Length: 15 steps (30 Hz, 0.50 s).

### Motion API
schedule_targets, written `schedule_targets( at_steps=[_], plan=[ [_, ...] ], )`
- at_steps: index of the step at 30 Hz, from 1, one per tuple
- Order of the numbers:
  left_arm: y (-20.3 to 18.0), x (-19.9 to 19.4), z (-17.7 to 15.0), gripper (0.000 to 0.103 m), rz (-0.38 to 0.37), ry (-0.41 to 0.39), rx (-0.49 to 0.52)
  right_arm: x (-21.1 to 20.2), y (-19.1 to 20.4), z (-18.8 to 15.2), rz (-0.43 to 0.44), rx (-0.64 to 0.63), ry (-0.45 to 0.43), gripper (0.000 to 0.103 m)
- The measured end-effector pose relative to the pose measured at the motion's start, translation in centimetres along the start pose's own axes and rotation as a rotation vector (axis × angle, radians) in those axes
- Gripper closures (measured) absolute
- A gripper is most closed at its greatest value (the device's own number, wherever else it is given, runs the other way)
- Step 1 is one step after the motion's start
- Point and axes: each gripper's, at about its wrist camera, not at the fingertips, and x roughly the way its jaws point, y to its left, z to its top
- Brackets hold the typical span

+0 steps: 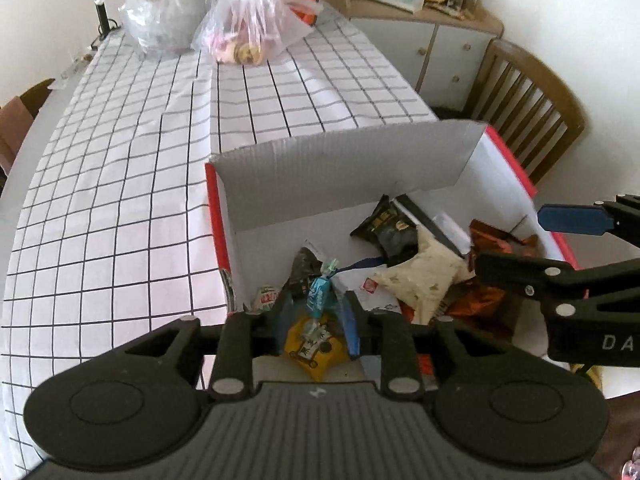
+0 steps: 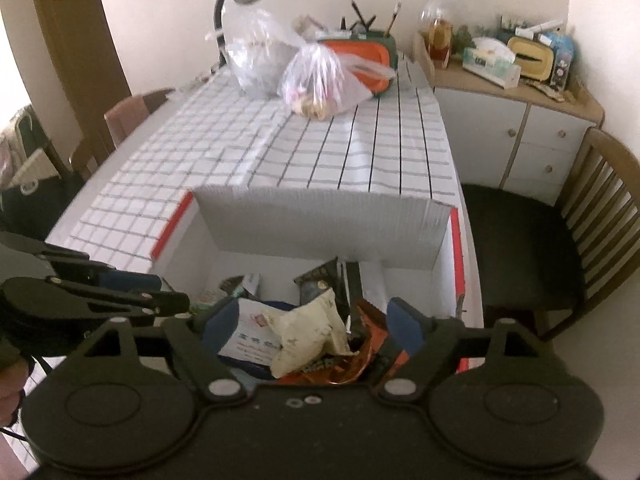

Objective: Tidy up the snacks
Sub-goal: 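Open both tools to release the snacks and lift away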

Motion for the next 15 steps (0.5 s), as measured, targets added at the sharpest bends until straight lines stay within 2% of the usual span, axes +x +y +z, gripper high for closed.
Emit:
schedule_targets(
  at_steps=[8, 10, 11, 12, 15],
  plan=[
    [0.8, -3.2, -0.8, 0.072, -0.017, -0.072, 0.012, -3.4, 1.2, -0.3, 0.011, 0.035, -0.086, 0.014],
    [1.2, -4.1, -1.1, 0.058, -0.022, -0.092, 0.011, -4.2, 1.6, -0.6, 0.015, 0.049, -0.105, 0.01],
    [1.4, -4.5, -1.2, 0.045, -0.022, -0.107, 0.009, -4.5, 1.7, -0.7, 0.017, 0.058, -0.115, 0.008],
    [1.6, -5.0, -1.4, 0.036, -0.023, -0.128, 0.006, -4.9, 1.8, -0.8, 0.02, 0.067, -0.122, 0.007],
    [2.1, -6.2, -1.7, 0.035, -0.032, -0.16, 0.005, -5.7, 2.2, -1.2, 0.022, 0.092, -0.14, 0.005]
  ],
)
